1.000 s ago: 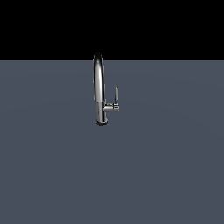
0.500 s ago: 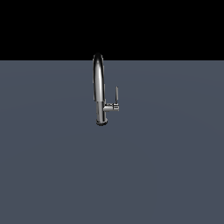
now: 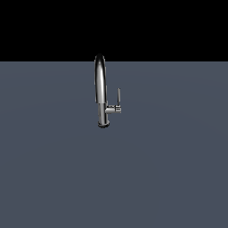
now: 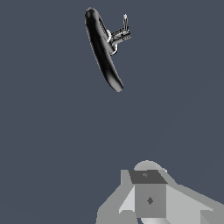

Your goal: Turn on the faucet by rotating a designated handle.

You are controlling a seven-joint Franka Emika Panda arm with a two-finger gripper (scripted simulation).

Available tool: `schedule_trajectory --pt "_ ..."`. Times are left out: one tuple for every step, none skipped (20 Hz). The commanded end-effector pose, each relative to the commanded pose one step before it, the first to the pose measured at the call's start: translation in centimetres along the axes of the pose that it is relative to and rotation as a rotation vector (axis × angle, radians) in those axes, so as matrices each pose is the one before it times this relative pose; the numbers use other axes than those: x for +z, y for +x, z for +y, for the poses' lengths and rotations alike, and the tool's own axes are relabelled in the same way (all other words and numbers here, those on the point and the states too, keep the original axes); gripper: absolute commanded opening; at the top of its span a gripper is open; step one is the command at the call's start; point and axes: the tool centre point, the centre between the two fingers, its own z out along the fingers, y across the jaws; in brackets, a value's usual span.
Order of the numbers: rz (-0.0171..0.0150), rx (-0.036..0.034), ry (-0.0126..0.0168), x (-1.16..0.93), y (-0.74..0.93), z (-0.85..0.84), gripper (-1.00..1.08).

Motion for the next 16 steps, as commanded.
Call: schedule_trajectory --pt "-0.03569 0.03273 0.03178 0.196 1.501 -0.296 -1.0" --pt "-0.0143 0.01291 0.01274 0.073 0.594 -0.121 -1.0" --pt "-0.01438 0.01298 0.01283 0.073 0.598 -0.121 -1.0" --pt "-0.01444 0.01301 0.01289 0.073 0.6 -0.122 -1.0" --pt "-0.0145 0.01306 0.01296 0.073 0.602 -0.122 -1.0" --pt "-0.01457 0.0131 0.01304 0.073 0.605 -0.122 -1.0" --pt "-0.01463 0.01314 0.0131 0.073 0.607 -0.123 -1.0" --pt "-0.0147 0.01318 0.01317 0.073 0.609 -0.123 -1.0" --pt "-0.01476 0.01321 0.01323 0.073 0.611 -0.124 -1.0" --pt "-0.01483 0.01326 0.01331 0.073 0.614 -0.123 -1.0" --pt "-0.01489 0.01329 0.01337 0.073 0.616 -0.124 -1.0" --pt "-0.01496 0.01333 0.01344 0.073 0.618 -0.124 -1.0" --pt "-0.01503 0.01337 0.01351 0.072 0.62 -0.124 -1.0" --pt "-0.0151 0.01341 0.01358 0.072 0.623 -0.125 -1.0" --pt "-0.01517 0.01345 0.01364 0.072 0.625 -0.125 -1.0" --pt "-0.01525 0.01349 0.01372 0.072 0.627 -0.125 -1.0"
